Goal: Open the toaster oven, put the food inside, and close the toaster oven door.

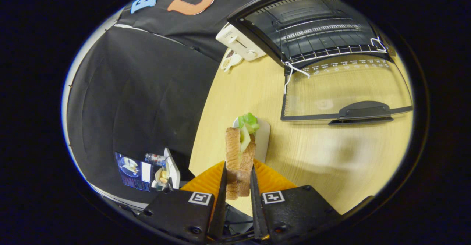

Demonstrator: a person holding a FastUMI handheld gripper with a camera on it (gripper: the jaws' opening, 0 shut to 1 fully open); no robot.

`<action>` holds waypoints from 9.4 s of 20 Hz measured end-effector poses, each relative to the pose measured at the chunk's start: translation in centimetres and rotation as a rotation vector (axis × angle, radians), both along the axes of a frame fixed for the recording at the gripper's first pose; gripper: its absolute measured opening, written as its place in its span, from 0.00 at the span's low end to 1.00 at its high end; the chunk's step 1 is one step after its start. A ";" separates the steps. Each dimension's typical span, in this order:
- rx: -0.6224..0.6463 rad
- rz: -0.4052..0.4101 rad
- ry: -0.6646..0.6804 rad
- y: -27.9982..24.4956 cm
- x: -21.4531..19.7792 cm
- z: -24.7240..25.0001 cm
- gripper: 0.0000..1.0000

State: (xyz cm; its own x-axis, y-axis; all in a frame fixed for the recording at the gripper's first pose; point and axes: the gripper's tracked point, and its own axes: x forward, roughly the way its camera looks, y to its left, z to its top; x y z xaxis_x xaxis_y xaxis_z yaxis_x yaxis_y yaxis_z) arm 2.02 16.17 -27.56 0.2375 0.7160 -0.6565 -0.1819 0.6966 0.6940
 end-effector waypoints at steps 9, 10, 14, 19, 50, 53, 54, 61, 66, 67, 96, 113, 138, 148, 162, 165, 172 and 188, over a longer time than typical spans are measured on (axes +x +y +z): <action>0.255 -0.258 -0.090 -1.6 4.4 4.5 0.36; 0.259 -0.321 -0.115 -2.6 5.5 4.6 0.36; 0.339 -0.650 -0.160 -7.4 9.7 4.7 0.36; 0.476 -1.076 -0.243 -15.2 12.2 4.8 0.35; -0.301 -0.600 -0.573 -9.8 21.8 -0.6 0.89; -0.460 -0.528 -0.623 -9.6 21.0 -1.7 0.92; -0.502 -0.507 -0.633 -9.6 20.9 -1.9 0.92; -0.672 -0.400 -0.618 -9.0 17.9 -2.6 0.92; -0.672 -0.427 -0.572 -9.8 15.4 -1.7 0.92; -0.664 -0.431 -0.557 -10.3 14.4 -1.4 0.92; -0.718 -0.419 -0.257 -11.8 2.6 -8.1 0.92; -0.713 -0.429 -0.380 -12.0 3.3 -5.0 0.91; -0.706 -0.534 -0.796 -11.4 7.9 3.5 0.91; -0.596 -0.520 -0.936 -10.4 9.7 5.8 0.91; -0.550 -0.550 -1.061 -12.2 -1.3 18.0 0.91; -0.587 -0.594 -1.088 -14.0 -4.1 21.0 0.91; -0.557 -0.632 -1.163 -16.8 -7.2 26.8 0.91; -0.490 -0.718 -1.171 -19.6 -6.9 28.5 0.91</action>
